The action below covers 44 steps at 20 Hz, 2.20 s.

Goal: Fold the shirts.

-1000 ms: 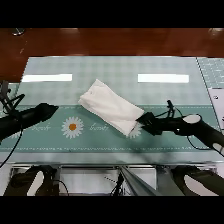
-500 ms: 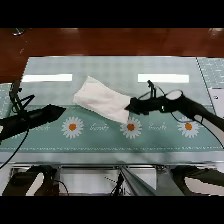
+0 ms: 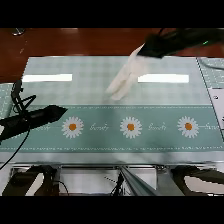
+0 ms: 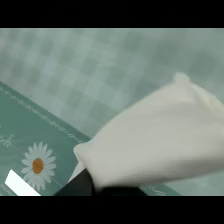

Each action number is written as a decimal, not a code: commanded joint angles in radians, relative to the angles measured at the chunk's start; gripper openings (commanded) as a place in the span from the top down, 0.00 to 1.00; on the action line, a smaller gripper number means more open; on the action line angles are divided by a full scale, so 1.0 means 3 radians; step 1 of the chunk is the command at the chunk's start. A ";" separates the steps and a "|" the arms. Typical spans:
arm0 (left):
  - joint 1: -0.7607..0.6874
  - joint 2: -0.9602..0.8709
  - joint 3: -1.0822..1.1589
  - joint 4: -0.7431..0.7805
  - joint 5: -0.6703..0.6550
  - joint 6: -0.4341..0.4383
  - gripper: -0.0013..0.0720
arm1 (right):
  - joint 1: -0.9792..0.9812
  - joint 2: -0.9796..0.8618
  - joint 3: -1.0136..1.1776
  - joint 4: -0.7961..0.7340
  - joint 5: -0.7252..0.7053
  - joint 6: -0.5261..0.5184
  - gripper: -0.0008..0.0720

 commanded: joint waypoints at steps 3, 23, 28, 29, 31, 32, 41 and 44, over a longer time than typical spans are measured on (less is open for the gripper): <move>-0.0001 0.0000 -0.0001 0.0001 -0.0084 0.0000 0.95 | -0.0860 0.0192 0.0768 -0.0292 0.0927 0.0403 0.96; -0.0001 0.0000 -0.0001 0.0000 -0.0071 0.0000 0.95 | -0.4302 0.2495 -0.2210 -0.3000 0.1648 0.0968 0.39; 0.0112 -0.0217 0.0289 0.0003 -0.0071 0.0239 0.95 | -0.4299 0.2398 -0.2186 -0.2472 0.1244 0.0900 0.26; 0.0158 -0.0352 0.0470 0.0003 -0.0072 0.0239 0.95 | -0.4298 0.2331 -0.2144 -0.2043 0.1106 0.0857 0.66; 0.0205 -0.0643 0.0908 0.0000 -0.0076 0.0240 0.95 | -0.4225 0.2163 -0.2079 -0.0713 0.0792 0.0584 0.96; 0.0203 -0.0801 0.1169 -0.0033 -0.0079 0.0243 0.95 | -0.4018 0.2063 -0.2065 -0.0050 0.0547 0.0502 0.96; -0.0750 -0.1840 0.2290 0.0983 -0.0565 0.0061 0.95 | 0.0146 0.1102 -0.2253 -0.2103 -0.0718 0.0893 0.96; -0.0769 -0.1853 0.1901 0.1425 -0.0562 -0.0125 0.95 | 0.0214 0.0758 -0.2302 -0.2412 -0.0425 0.1179 0.96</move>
